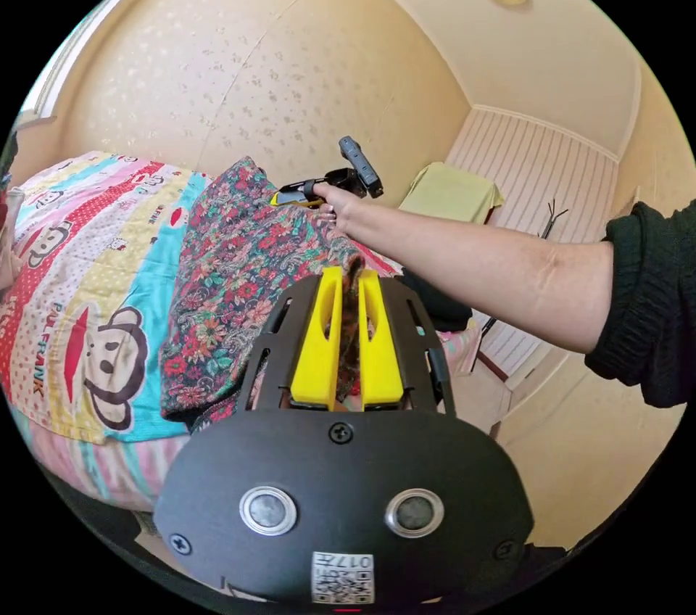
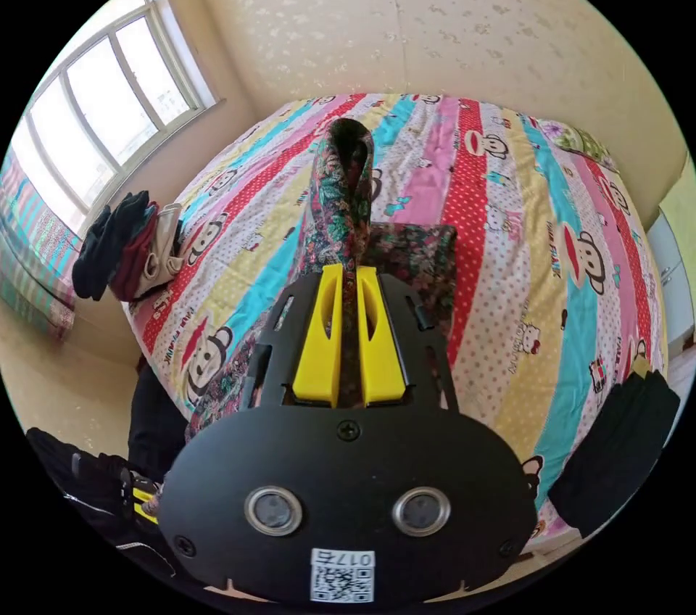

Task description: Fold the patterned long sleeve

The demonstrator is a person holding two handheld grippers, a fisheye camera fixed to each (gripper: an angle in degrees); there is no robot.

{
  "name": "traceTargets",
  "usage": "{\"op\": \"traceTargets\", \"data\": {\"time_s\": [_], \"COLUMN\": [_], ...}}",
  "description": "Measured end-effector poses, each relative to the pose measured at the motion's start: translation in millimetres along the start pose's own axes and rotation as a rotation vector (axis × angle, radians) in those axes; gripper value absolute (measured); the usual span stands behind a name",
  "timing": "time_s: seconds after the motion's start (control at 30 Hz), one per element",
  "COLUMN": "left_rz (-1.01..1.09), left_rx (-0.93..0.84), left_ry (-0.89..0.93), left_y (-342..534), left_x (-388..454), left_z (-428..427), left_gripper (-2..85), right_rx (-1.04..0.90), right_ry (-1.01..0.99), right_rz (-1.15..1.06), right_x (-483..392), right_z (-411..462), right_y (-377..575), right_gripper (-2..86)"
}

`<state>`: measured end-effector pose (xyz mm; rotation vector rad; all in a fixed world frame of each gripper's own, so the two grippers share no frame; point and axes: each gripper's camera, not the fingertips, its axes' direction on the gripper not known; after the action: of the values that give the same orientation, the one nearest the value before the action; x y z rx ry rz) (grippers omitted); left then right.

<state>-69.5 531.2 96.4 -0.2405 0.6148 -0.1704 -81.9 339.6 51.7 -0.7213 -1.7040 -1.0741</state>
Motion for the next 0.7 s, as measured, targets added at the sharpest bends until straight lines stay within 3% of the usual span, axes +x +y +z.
{"op": "traceTargets", "data": {"time_s": [0.17, 0.23, 0.43, 0.6, 0.7], "left_rz": [-0.056, -0.093, 0.123, 0.226, 0.259], "left_rx": [-0.244, -0.311, -0.203, -0.020, 0.006], "left_ry": [-0.001, 0.061, 0.049, 0.032, -0.098], "left_y": [38, 50, 58, 43, 25], "left_x": [33, 37, 73, 70, 55], "left_z": [109, 132, 104, 52, 38], "left_gripper": [4.7, 6.8, 12.3, 9.5, 8.7], "right_rx": [-0.166, -0.108, 0.255, 0.286, 0.068], "right_ry": [0.166, 0.108, -0.080, -0.253, -0.164], "right_rz": [0.084, 0.079, 0.032, -0.130, -0.151], "right_x": [111, 129, 123, 74, 60], "right_z": [28, 13, -113, -163, -124], "right_y": [67, 83, 133, 196, 229], "right_gripper": [3.4, 3.1, 2.4, 1.1, 0.6]}}
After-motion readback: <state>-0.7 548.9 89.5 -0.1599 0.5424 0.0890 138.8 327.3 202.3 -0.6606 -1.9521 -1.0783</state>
